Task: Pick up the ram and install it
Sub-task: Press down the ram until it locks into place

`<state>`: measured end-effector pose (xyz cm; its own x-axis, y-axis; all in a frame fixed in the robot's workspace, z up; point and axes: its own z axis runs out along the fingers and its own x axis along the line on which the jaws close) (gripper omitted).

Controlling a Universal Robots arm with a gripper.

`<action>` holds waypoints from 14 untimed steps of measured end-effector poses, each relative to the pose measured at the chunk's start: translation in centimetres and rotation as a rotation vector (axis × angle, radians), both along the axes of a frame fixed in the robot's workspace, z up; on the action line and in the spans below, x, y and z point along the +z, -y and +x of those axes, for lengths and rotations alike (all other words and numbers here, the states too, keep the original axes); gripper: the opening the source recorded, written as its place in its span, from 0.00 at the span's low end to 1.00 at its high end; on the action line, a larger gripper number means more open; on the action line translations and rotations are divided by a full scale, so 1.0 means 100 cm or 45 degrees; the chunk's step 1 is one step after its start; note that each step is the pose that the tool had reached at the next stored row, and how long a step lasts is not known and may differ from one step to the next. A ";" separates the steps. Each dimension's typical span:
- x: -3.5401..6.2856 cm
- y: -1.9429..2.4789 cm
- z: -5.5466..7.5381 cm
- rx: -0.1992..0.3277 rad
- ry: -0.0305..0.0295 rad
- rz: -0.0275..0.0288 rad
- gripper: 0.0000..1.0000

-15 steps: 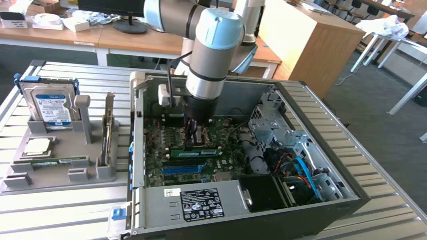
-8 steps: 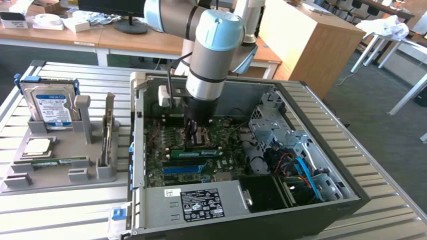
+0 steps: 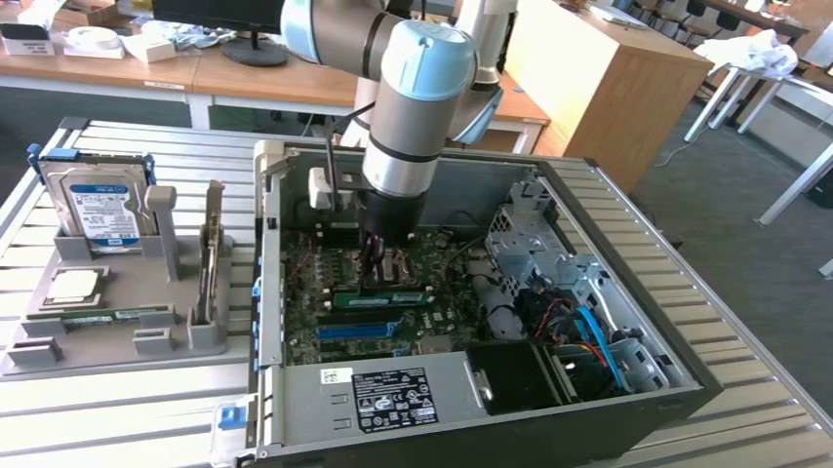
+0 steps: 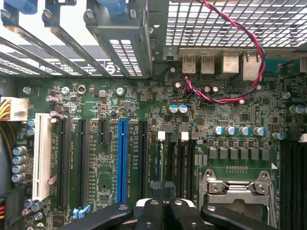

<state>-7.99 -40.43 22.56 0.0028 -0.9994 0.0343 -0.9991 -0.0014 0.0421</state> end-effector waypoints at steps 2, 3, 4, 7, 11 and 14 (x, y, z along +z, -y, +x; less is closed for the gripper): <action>0.0000 0.0000 0.000 0.000 0.0001 0.0001 0.10; -0.0001 0.0000 0.000 0.000 0.0001 0.0001 0.10; -0.0001 0.0000 0.000 0.000 0.0001 0.0002 0.10; -0.0006 0.0000 0.000 0.000 0.0009 0.0002 0.10; -0.0009 0.0000 0.000 0.000 0.0016 0.0001 0.10; -0.0010 0.0000 0.000 0.000 0.0017 0.0002 0.10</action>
